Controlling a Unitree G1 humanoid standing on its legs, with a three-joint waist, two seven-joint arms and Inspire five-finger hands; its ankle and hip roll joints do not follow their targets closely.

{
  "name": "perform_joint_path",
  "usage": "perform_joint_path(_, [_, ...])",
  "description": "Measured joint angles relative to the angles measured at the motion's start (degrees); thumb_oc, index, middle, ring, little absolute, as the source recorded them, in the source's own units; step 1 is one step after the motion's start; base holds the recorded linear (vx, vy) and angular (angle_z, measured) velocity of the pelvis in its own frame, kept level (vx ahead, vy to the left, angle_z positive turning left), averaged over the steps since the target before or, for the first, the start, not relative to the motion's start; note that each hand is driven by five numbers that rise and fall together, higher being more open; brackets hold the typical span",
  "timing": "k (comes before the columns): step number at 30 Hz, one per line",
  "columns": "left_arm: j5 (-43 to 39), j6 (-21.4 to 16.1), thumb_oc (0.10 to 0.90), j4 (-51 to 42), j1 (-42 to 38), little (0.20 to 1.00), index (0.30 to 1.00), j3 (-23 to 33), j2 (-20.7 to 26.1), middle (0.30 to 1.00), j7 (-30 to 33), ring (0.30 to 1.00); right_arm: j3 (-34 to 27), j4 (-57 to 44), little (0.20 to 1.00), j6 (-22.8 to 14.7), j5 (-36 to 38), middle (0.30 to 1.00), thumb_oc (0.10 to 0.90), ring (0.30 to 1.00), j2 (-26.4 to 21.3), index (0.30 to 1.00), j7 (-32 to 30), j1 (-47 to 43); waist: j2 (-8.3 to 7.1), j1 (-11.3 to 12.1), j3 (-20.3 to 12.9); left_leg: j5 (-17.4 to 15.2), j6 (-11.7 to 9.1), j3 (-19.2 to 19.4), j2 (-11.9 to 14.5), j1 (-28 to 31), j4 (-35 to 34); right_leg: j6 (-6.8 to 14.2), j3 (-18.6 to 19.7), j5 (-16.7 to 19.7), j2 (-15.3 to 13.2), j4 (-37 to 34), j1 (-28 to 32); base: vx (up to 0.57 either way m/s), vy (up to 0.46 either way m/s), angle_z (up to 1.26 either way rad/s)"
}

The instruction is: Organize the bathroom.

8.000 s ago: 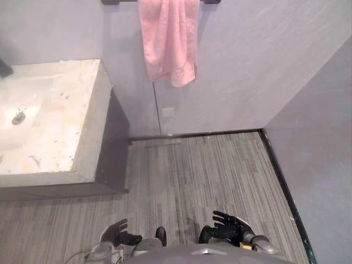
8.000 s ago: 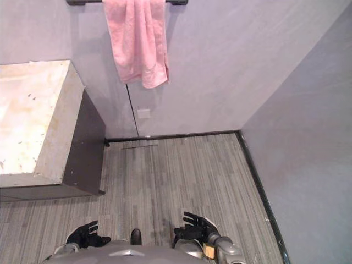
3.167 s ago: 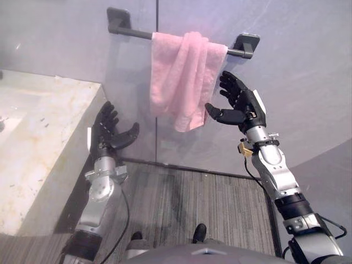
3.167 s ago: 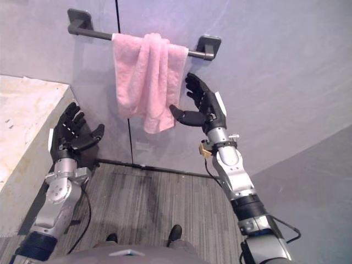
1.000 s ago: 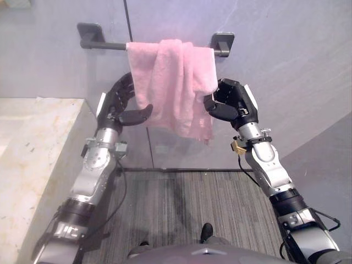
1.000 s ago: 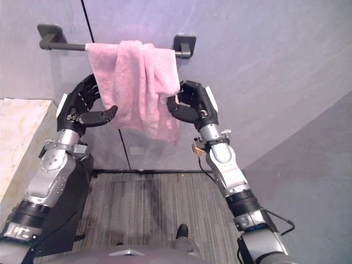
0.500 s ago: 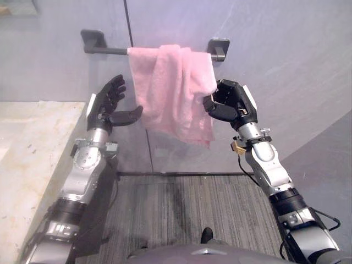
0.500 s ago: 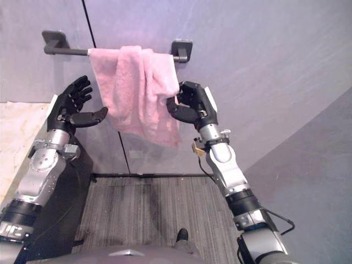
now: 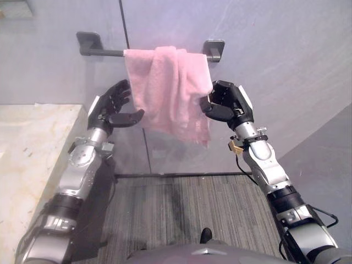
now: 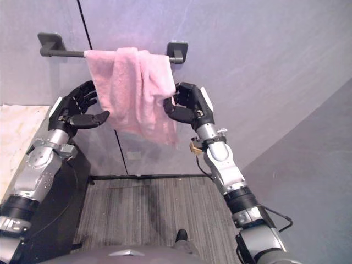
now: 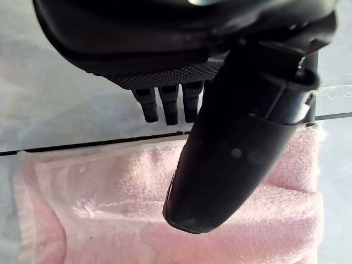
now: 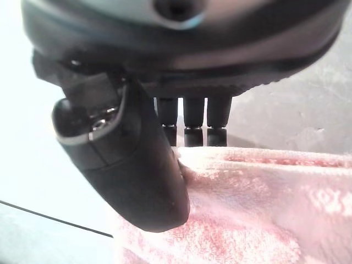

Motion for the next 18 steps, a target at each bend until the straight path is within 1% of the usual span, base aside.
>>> perform_joint_path(4, [0.0, -0.1, 0.800, 0.0, -0.5, 0.900, 0.900, 0.0, 0.0, 0.900, -0.1, 0.900, 0.4, 0.0, 0.316, 0.0, 0.0, 0.316, 0.411, 0.316, 0.0, 0.316, 0.2, 0.0, -0.07, -0.1, -0.3, 0.0, 0.0, 0.6, -0.1, 0.3, 0.0, 0.0, 0.5, 0.0, 0.0, 0.0, 0.0, 0.01, -0.004, -0.06])
perform_joint_path(5, [0.0, -0.1, 0.767, 0.1, -0.5, 0.851, 0.851, 0.0, 0.0, 0.851, -0.1, 0.851, 0.4, 0.1, 0.321, 0.0, 0.0, 0.321, 0.414, 0.321, 0.0, 0.321, 0.4, 0.0, -0.12, -0.1, -0.3, -0.1, 0.0, 0.7, -0.1, 0.4, 0.0, 0.0, 0.7, 0.0, 0.0, 0.0, 0.0, 0.02, -0.005, -0.08])
perform_joint_path(6, [0.0, -0.1, 0.664, 0.3, -0.5, 0.695, 0.695, 0.0, 0.0, 0.695, -0.2, 0.695, 0.4, 0.4, 0.319, 0.0, 0.0, 0.319, 0.413, 0.319, 0.0, 0.319, 0.6, 0.0, -0.20, 0.0, -0.4, -0.1, 0.0, 0.9, -0.2, 0.6, 0.0, 0.0, 1.0, 0.0, 0.0, 0.0, 0.0, 0.02, -0.007, -0.09])
perform_joint_path(7, [0.0, -0.1, 0.599, 0.5, -0.5, 0.599, 0.599, 0.0, 0.0, 0.599, -0.2, 0.599, 0.4, 0.5, 0.314, 0.0, 0.0, 0.314, 0.409, 0.314, 0.0, 0.314, 0.8, 0.0, -0.26, 0.0, -0.4, -0.2, 0.0, 1.1, -0.2, 0.7, 0.0, 0.0, 1.2, 0.0, 0.0, 0.0, 0.0, 0.02, -0.006, -0.08])
perform_joint_path(8, [0.0, -0.1, 0.585, 0.6, -0.5, 0.578, 0.578, 0.0, 0.0, 0.578, -0.2, 0.578, 0.4, 0.5, 0.305, 0.0, 0.0, 0.305, 0.403, 0.305, 0.1, 0.305, 0.9, 0.0, -0.27, 0.0, -0.4, -0.3, 0.0, 1.2, -0.2, 0.7, 0.0, 0.0, 1.3, 0.0, 0.0, 0.0, 0.0, 0.02, -0.004, -0.07])
perform_joint_path(9, [0.0, -0.2, 0.562, 0.9, -0.5, 0.542, 0.542, 0.0, 0.0, 0.542, -0.2, 0.542, 0.4, 0.5, 0.305, 0.0, 0.0, 0.305, 0.403, 0.305, 0.2, 0.305, 0.9, 0.0, -0.32, -0.1, -0.5, -0.3, 0.1, 1.3, -0.3, 0.8, 0.0, 0.0, 1.4, 0.0, 0.0, 0.0, 0.0, 0.02, -0.003, -0.05])
perform_joint_path(10, [0.0, -0.2, 0.435, 1.2, -0.6, 0.352, 0.352, 0.0, 0.0, 0.352, -0.3, 0.352, 0.3, 0.5, 0.302, 0.0, 0.0, 0.302, 0.402, 0.302, 0.6, 0.302, 0.9, 0.0, -0.39, -0.2, -0.6, -0.4, 0.1, 1.3, -0.3, 0.8, 0.0, 0.0, 1.4, 0.0, 0.0, 0.0, 0.0, 0.01, -0.002, -0.03])
perform_joint_path(11, [0.2, -0.2, 0.400, 1.4, -0.6, 0.300, 0.300, 0.0, 0.0, 0.300, -0.1, 0.300, 0.4, 0.6, 0.300, 0.0, 0.0, 0.300, 0.400, 0.300, 1.2, 0.300, 0.9, 0.0, -0.48, -0.4, -0.7, -0.4, 0.1, 1.3, -0.3, 0.8, 0.0, 0.0, 1.4, 0.0, 0.0, 0.0, 0.0, 0.00, 0.000, 0.00])
perform_joint_path(16, [0.4, -0.2, 0.400, 2.5, -0.7, 0.300, 0.300, 0.0, 0.0, 0.300, 0.9, 0.300, 0.5, 0.6, 0.300, 0.1, 0.0, 0.300, 0.400, 0.300, 2.1, 0.300, 1.1, 0.0, -0.52, -1.2, -0.7, -0.4, 0.1, 1.4, -0.3, 0.8, 0.0, 0.0, 1.4, 0.0, 0.0, 0.0, 0.0, 0.00, 0.000, 0.00])
perform_joint_path(18, [0.5, -0.8, 0.400, 2.9, -0.8, 0.300, 0.300, 0.0, 0.0, 0.300, 2.7, 0.300, 0.5, 0.6, 0.300, 0.1, 0.0, 0.300, 0.400, 0.300, 2.1, 0.300, 1.4, 0.0, -0.50, -1.3, -0.7, -0.4, 0.1, 1.5, -0.3, 0.8, 0.0, 0.0, 1.5, 0.0, 0.0, 0.0, 0.0, 0.00, 0.000, 0.00])
